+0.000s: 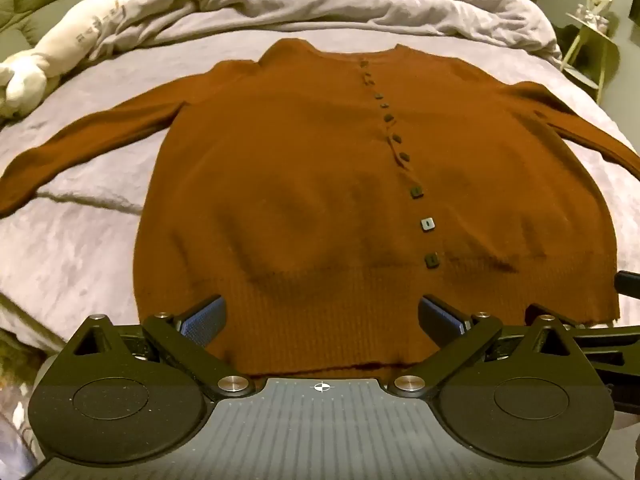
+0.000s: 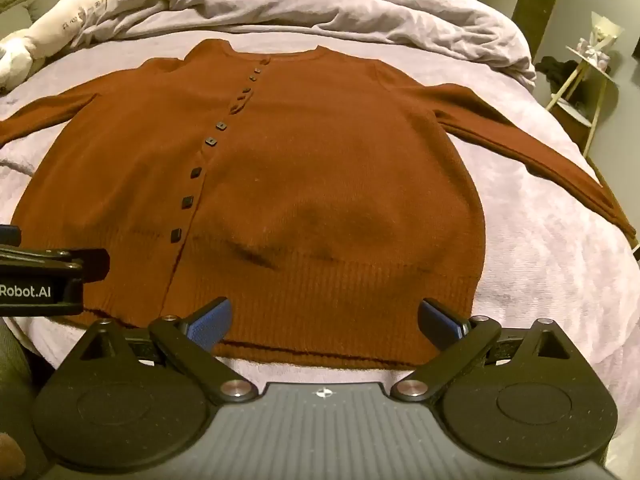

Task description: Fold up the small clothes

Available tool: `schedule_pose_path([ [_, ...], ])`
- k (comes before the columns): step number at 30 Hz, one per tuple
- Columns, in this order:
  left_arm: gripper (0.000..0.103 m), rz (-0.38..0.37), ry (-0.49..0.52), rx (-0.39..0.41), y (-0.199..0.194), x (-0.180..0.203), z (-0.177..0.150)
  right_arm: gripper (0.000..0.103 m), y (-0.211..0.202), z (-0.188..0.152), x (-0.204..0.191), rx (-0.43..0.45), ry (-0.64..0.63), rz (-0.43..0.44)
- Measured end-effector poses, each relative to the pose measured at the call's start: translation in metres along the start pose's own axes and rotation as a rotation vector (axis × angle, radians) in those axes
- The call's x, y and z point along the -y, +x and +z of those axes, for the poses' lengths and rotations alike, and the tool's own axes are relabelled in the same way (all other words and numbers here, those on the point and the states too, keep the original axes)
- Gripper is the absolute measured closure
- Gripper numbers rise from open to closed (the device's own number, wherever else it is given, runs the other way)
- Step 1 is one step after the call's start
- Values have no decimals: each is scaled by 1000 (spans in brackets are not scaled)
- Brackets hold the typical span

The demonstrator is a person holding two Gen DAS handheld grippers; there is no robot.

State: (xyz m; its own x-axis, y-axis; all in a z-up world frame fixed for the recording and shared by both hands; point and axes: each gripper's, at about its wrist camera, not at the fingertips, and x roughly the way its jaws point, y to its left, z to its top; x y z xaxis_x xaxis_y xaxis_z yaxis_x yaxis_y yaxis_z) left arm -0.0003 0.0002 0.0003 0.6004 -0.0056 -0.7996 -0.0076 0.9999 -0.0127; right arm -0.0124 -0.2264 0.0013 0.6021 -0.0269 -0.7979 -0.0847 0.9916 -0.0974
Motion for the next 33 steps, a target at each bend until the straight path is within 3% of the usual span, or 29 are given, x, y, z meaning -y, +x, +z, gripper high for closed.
schedule_pose_path([
  [7,0,-8,-22,-65,9,-5,4,4,1,7,-4,5,1,-2],
  [13,0,4,-11,-23,2,0,-1,4,-5,1,0,36,13,17],
  [33,0,-2,-9,-23,2,1,1,4,-3,0,-1,41,18,13],
])
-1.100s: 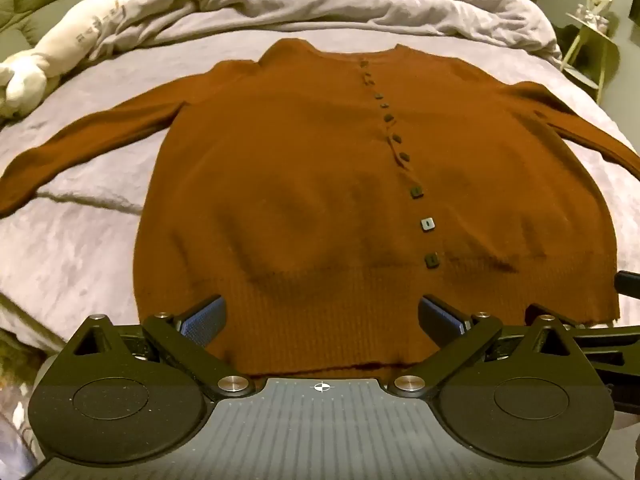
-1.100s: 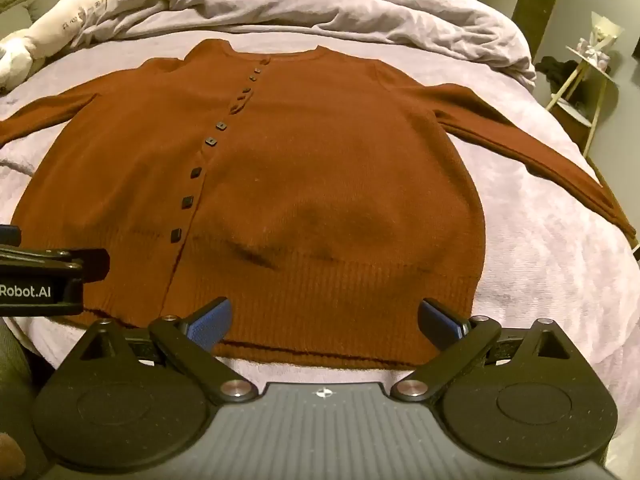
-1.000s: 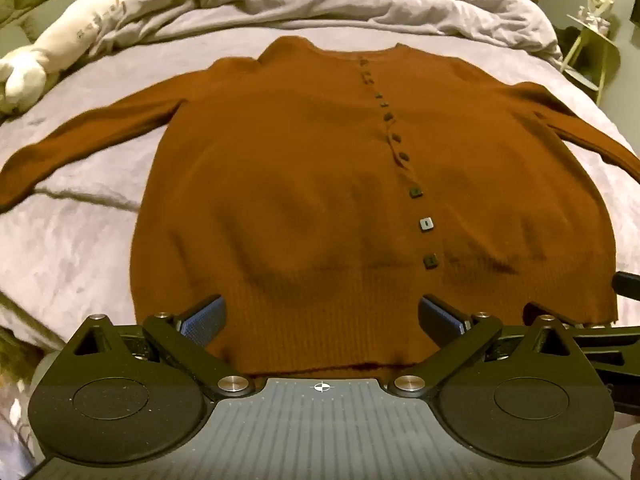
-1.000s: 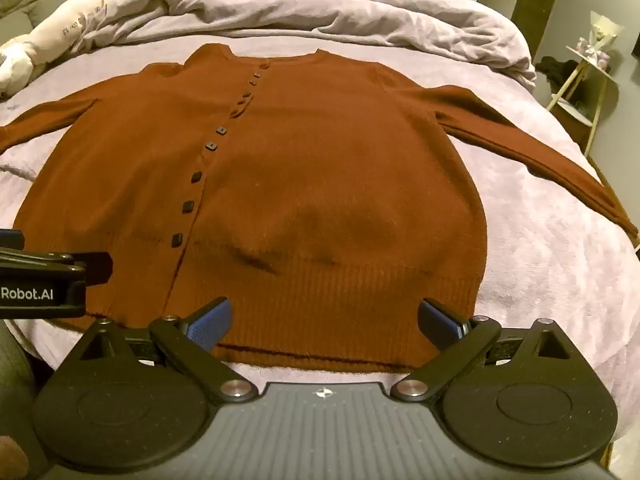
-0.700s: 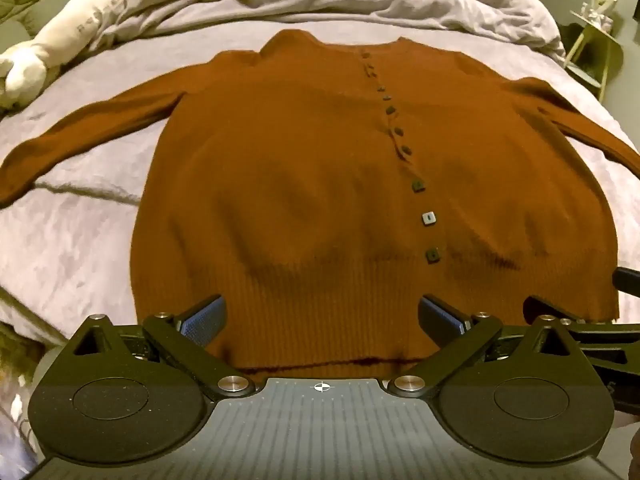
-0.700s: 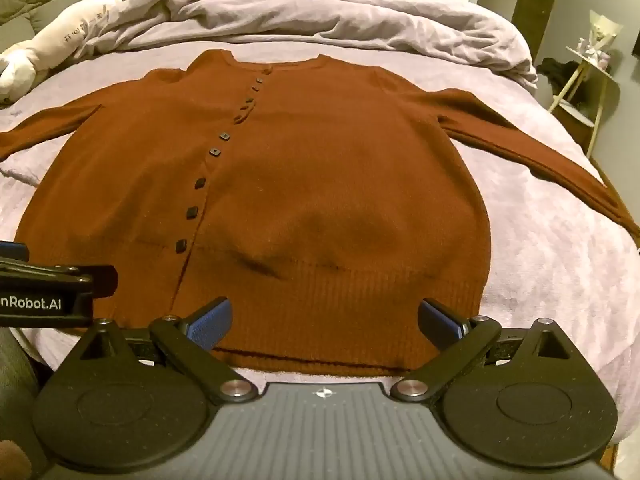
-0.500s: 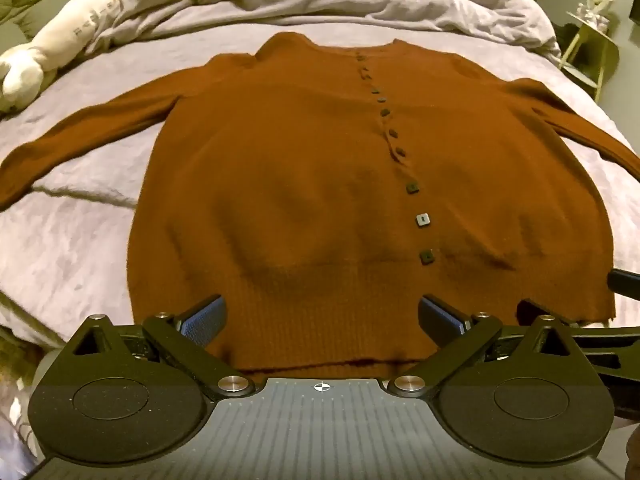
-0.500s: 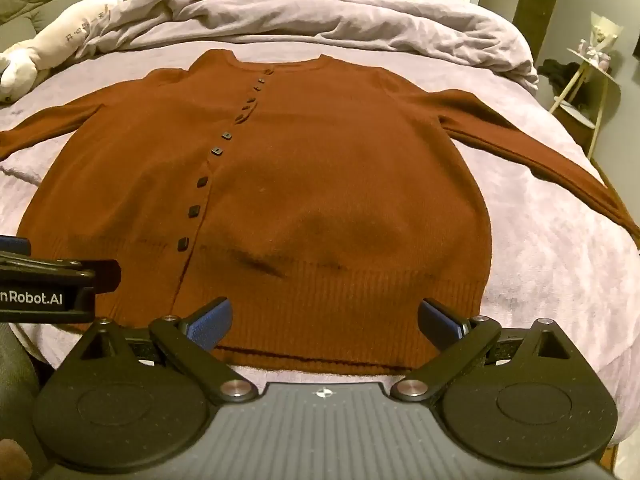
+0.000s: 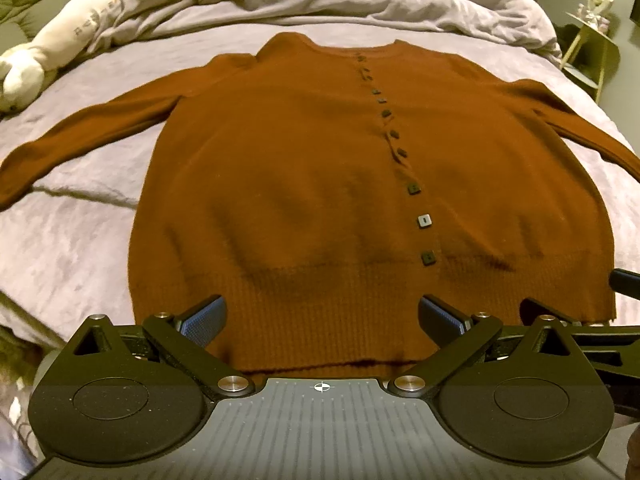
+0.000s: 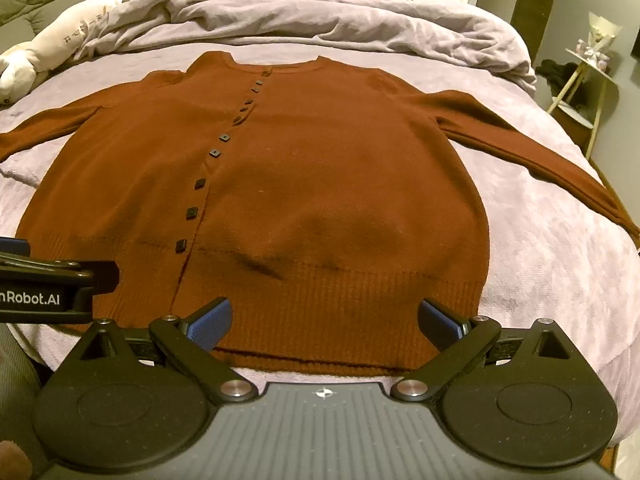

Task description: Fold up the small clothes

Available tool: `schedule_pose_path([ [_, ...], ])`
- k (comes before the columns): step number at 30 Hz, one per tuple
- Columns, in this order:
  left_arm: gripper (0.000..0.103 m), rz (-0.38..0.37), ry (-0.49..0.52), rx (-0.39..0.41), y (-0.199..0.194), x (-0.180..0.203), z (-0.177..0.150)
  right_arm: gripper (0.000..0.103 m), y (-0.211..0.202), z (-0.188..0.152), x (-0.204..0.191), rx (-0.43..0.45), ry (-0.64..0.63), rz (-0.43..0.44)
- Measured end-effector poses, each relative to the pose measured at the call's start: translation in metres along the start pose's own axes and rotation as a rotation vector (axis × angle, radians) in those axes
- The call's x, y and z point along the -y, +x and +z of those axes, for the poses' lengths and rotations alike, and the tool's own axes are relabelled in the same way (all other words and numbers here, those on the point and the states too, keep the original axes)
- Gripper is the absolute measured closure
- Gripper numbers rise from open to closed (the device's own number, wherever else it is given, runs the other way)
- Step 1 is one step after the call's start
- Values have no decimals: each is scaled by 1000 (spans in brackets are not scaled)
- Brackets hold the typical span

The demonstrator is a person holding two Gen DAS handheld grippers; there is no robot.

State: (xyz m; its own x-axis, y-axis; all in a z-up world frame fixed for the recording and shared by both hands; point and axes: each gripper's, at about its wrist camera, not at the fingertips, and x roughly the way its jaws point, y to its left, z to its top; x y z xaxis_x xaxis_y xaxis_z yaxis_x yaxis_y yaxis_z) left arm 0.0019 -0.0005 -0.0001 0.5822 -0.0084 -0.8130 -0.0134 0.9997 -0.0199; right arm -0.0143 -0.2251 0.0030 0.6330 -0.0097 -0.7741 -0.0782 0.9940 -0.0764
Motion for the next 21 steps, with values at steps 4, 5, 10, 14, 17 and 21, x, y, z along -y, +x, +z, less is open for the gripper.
schedule_pose_path([
  [4,0,2,-5,5,0,-1,0,4,0,0,1,3,1,-3],
  [5,0,2,-6,5,0,-1,0,4,0,0,1,5,2,-5],
  [10,0,1,-4,2,0,-1,0,4,0,-1,2,5,6,-8],
  [14,0,0,-4,0,0,-1,0,4,0,-1,3,3,11,-3],
  [17,0,1,-4,-2,0,-1,-1,4,1,-1,3,3,10,-3],
  [21,0,2,-5,0,1,-1,-1,4,1,-1,3,2,10,-3],
])
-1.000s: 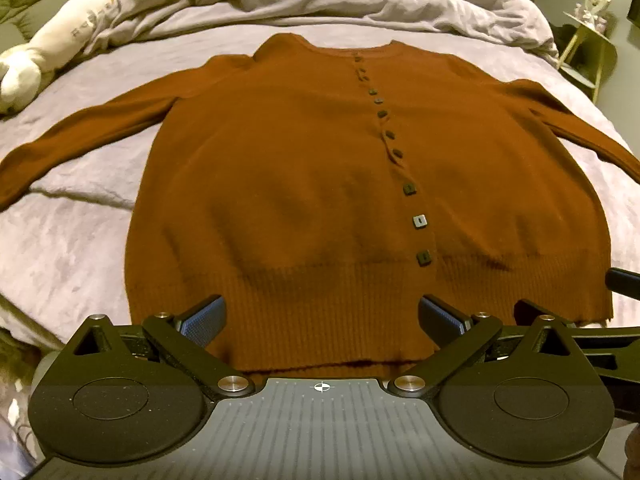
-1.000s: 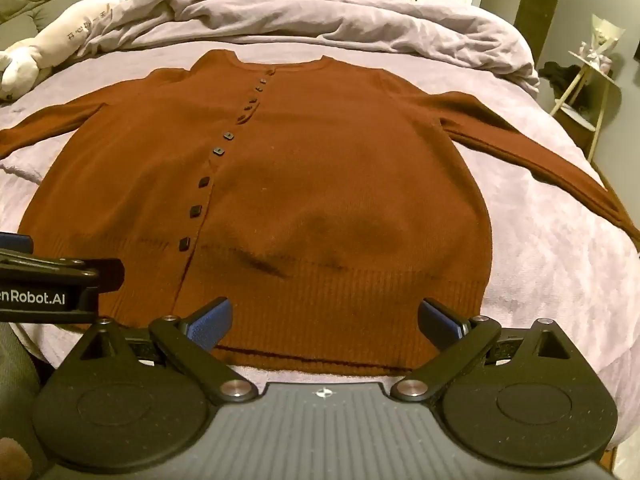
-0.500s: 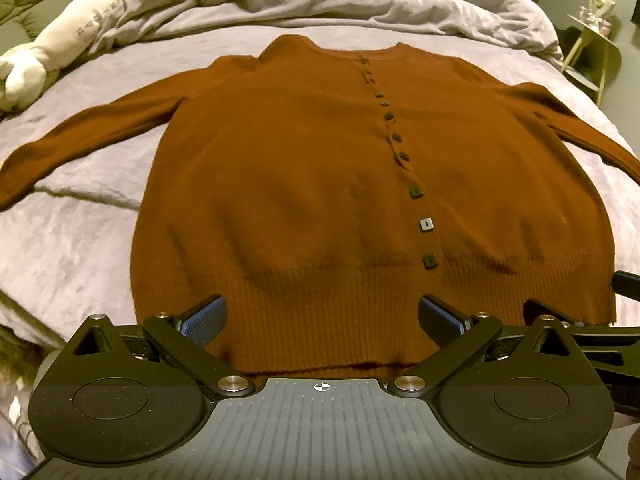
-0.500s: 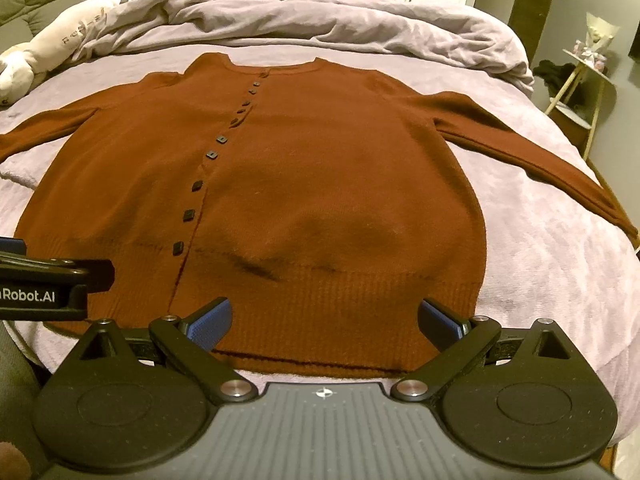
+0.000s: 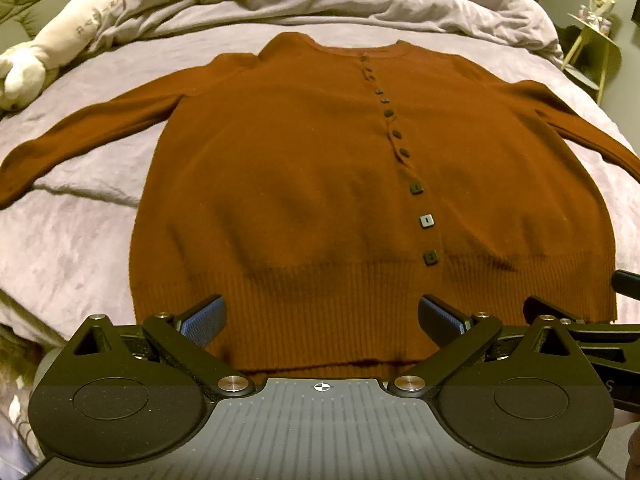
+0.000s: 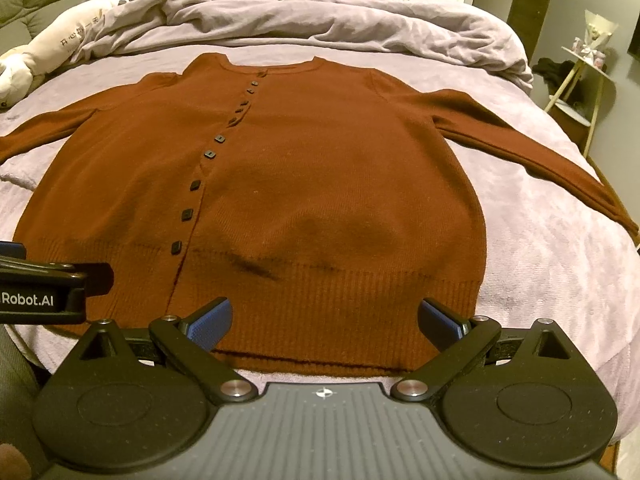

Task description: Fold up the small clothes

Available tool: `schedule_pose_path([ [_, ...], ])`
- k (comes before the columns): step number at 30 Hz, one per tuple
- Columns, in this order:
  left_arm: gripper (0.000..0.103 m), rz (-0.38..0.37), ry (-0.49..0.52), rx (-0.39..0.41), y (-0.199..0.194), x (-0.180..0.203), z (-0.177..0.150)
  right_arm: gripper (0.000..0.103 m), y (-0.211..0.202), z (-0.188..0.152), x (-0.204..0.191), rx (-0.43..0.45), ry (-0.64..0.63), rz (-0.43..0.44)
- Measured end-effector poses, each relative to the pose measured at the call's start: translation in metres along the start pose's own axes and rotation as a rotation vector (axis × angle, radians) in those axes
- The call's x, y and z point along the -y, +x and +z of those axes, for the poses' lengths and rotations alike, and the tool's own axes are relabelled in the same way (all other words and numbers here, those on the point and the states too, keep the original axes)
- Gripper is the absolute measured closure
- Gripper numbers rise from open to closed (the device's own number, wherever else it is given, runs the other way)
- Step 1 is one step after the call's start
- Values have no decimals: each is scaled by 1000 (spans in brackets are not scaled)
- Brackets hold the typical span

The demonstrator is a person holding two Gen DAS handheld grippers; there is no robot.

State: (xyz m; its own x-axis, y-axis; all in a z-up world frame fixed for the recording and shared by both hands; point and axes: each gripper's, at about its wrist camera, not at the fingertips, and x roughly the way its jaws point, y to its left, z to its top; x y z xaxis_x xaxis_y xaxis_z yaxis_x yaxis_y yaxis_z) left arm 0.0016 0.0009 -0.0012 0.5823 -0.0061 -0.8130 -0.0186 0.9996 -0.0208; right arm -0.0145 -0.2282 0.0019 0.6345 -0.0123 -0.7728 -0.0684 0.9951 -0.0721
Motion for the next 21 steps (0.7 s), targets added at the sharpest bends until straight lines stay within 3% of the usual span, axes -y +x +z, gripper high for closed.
schedule_pose_path([
  [9,0,1,0,-1,0,-1,-1,4,0,-2,1,13,3,-3],
  [21,0,6,-7,7,-4,-2,-8,4,-16,-14,-1,119,-43,-18],
])
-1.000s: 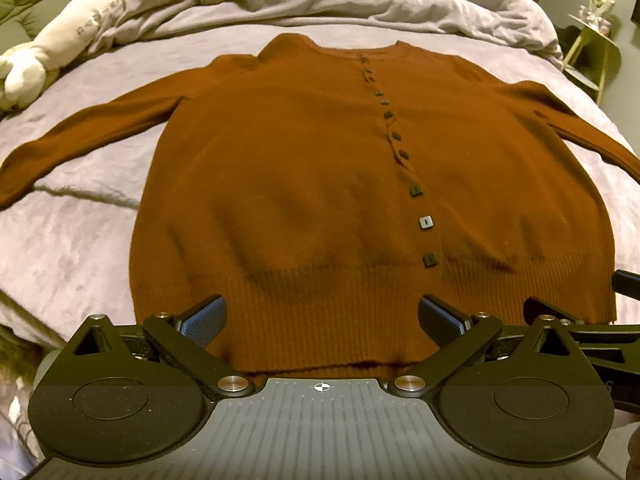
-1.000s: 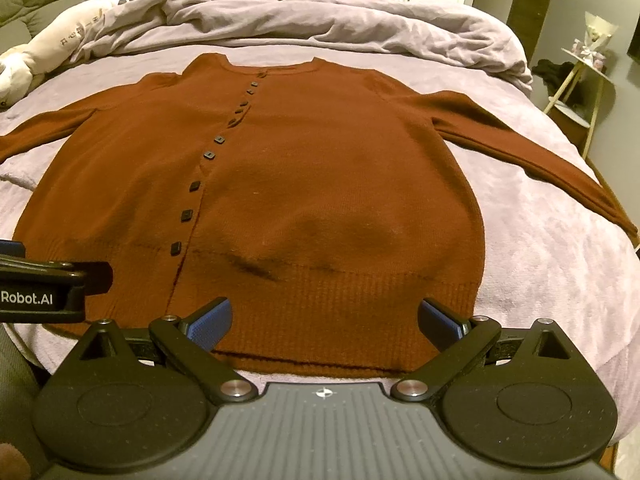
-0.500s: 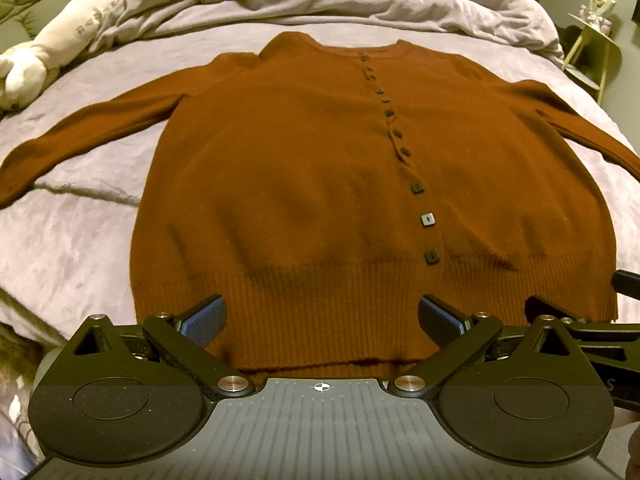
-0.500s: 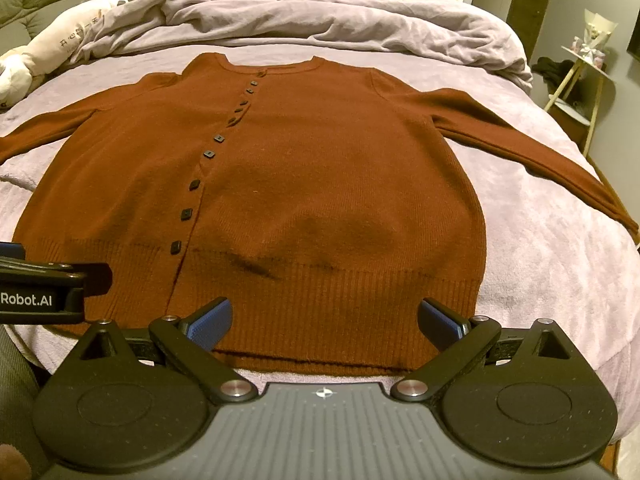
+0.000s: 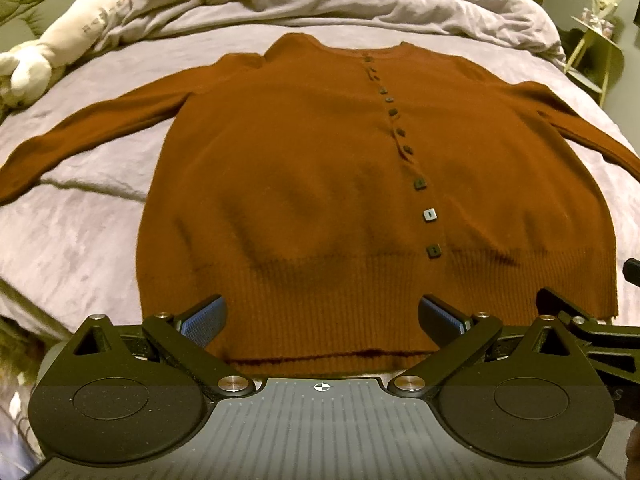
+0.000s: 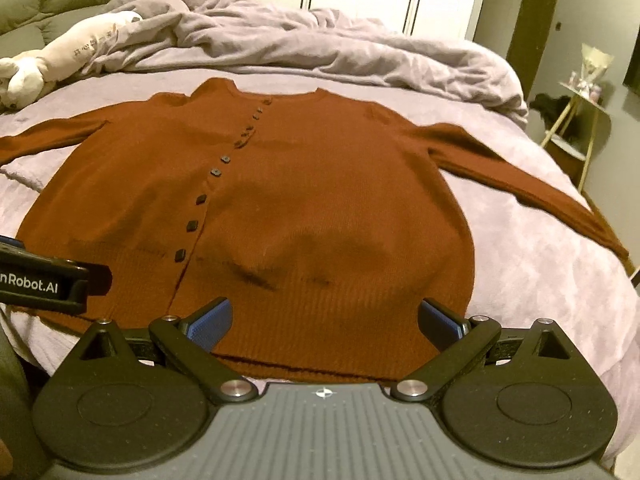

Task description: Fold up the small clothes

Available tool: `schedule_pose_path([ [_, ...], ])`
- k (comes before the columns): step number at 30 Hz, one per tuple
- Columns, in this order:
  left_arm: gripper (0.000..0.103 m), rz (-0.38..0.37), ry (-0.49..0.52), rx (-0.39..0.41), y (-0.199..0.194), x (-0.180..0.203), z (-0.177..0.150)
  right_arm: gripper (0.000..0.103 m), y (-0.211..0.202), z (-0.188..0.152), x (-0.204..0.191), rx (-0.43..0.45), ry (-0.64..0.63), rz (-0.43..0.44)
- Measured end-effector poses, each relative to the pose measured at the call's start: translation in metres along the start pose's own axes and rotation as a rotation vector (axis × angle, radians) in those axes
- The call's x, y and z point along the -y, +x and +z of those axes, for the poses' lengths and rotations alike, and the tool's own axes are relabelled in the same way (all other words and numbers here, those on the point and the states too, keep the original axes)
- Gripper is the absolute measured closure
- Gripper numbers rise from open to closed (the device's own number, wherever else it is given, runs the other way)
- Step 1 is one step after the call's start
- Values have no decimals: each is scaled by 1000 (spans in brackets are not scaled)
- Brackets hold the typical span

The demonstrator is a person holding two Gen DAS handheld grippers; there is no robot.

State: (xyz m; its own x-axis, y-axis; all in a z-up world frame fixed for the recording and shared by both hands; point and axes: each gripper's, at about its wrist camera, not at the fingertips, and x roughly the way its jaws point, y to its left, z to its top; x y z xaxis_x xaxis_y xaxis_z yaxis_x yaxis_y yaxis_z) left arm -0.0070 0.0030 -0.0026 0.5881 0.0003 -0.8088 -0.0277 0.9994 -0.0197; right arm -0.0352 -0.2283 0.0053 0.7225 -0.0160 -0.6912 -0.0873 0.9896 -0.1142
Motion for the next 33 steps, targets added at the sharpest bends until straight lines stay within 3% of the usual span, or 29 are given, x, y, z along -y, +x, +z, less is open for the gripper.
schedule_pose_path([
  [6,0,-6,1,4,-1,-1,0,4,-2,5,5,-30,61,36],
  [33,0,-11,-1,1,1,0,-2,4,-10,1,1,57,52,67],
])
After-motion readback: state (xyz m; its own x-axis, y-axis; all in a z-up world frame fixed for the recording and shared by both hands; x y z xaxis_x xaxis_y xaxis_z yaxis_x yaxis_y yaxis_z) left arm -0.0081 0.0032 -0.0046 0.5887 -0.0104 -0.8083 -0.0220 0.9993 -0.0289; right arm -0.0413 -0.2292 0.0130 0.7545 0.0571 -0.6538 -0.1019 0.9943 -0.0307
